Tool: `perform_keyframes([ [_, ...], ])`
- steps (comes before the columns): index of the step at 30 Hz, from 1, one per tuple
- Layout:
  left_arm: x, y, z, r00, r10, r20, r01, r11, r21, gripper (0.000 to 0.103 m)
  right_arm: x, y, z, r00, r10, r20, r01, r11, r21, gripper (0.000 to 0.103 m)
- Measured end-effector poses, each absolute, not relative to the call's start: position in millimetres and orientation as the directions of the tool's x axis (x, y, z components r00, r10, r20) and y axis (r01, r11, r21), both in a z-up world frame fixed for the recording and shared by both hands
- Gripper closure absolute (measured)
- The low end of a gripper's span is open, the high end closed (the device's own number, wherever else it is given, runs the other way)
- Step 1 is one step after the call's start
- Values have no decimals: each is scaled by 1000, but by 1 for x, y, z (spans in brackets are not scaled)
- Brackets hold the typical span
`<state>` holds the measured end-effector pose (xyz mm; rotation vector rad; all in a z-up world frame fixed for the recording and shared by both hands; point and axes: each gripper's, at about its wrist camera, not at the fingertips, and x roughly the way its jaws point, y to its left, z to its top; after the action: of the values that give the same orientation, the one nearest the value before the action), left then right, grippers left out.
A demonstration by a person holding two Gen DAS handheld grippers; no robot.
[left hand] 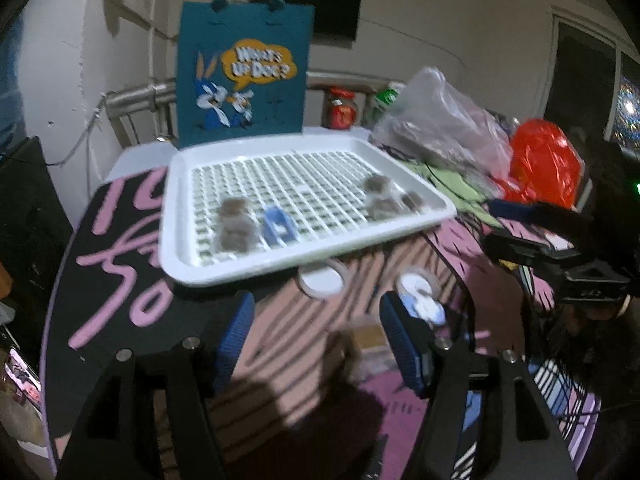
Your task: Organize objects
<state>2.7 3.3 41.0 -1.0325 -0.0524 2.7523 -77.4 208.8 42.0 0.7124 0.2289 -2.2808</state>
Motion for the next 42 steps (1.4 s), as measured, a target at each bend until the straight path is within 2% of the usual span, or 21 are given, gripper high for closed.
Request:
perform_keyframes([
  [10,-3,28,17,-664,216,-716,-222,-971,-87,38,-77,187,9,-500,-536,-680,740,-672,-15,28],
  [17,-13,34,11,-631,206,-748,-210,-973,-90,40,-81,170,3,-476,-519,-710,762,-646,-39,28],
  [21,-15,38,8,-611,210,-763,-222,-971,-89,49,-86,165,3,-452,-531,-717,772,-635,-17,28],
  [24,-16,35,7,-609,208,-766,-214,-972,-95,50,-87,166,1,-401,-565,-721,790,-612,40,28],
  [32,-16,33,7,-610,201,-767,-207,-974,-91,51,-89,166,1,-455,-495,-740,771,-635,-50,28],
  [33,-16,32,7,-609,206,-766,-206,-974,-98,53,-89,164,-1,-450,-491,-746,778,-626,-56,28],
  [35,-17,30,7,-613,194,-766,-193,-977,-92,70,-86,156,-7,-434,-484,-760,794,-604,-69,28],
  [36,-17,28,6,-614,187,-767,-187,-978,-88,78,-87,151,-9,-424,-476,-771,801,-595,-73,29],
  [39,-18,23,6,-612,212,-762,-190,-975,-119,79,-91,144,-11,-403,-487,-775,813,-580,-58,38],
  [41,-18,21,6,-610,224,-760,-189,-973,-135,80,-95,142,-12,-373,-507,-777,820,-572,-20,48],
  [42,-18,20,6,-610,227,-759,-189,-972,-139,80,-95,141,-12,-362,-515,-777,822,-570,-5,61],
])
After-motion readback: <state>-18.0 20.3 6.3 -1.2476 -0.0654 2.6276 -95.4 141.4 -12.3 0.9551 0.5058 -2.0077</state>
